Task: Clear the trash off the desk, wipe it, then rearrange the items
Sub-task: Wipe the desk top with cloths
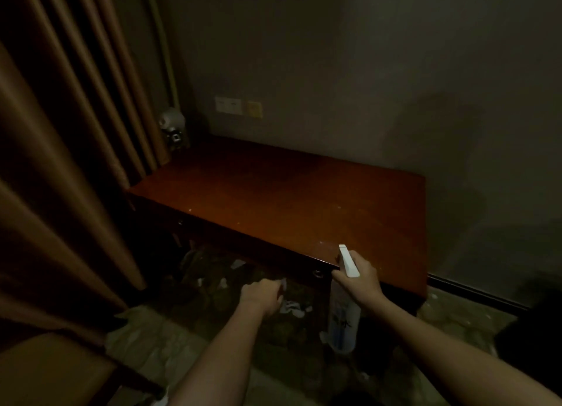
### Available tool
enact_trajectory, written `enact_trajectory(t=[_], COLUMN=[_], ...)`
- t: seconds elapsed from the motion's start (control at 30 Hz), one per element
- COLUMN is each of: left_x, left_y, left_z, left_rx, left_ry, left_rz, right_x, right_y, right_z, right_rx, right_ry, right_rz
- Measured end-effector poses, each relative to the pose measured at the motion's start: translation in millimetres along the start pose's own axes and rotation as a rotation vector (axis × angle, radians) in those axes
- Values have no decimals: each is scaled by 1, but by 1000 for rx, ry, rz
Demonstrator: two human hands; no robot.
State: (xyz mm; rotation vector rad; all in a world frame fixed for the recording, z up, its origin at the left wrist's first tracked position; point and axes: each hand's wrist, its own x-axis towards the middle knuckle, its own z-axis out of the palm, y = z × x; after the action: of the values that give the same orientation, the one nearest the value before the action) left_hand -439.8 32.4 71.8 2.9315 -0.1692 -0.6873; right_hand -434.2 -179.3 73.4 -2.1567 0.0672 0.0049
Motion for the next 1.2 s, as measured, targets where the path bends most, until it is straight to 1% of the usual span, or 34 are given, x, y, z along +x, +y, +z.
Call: enact_trajectory(t=[0.13,0.2,0.27,0.33,0.47,0.57,0.67,0.73,0.87,1.0,1.1,1.2], left_x=[5,6,4,-2,-19,-35,-47,-50,-57,-51,-38,-15], left_y=[50,80,109,134,179,217,257,284,338,394,445,505], left_z=[4,5,7,11,26,36,44,47,54,61,72,93], left_rx=[57,90,93,72,48,51,57,60,86,124,139,212], left_ry=[-43,-51,-40,-38,-59,-27,-24,-37,-68,-60,-83,-87], left_rz=[88,115,135,143,88,47,20,18,58,136,211,278], right_x=[-30,-39,-42,-44,-51,-61,-77,-89,-111,-131,-143,-159], right_y=[28,41,55,66,84,98,120,136,168,201,234,277], right_z=[-44,-68,-91,-113,-149,-177,-208,-229,-273,-317,-350,-385], right_rx=[14,-8,-32,-40,-37,22,3,19,71,113,159,183], right_ry=[23,66,126,136,60,-47,-152,-164,-96,-44,16,106], right_rz=[43,48,77,105,82,53,-10,-31,-35,-9,47,129])
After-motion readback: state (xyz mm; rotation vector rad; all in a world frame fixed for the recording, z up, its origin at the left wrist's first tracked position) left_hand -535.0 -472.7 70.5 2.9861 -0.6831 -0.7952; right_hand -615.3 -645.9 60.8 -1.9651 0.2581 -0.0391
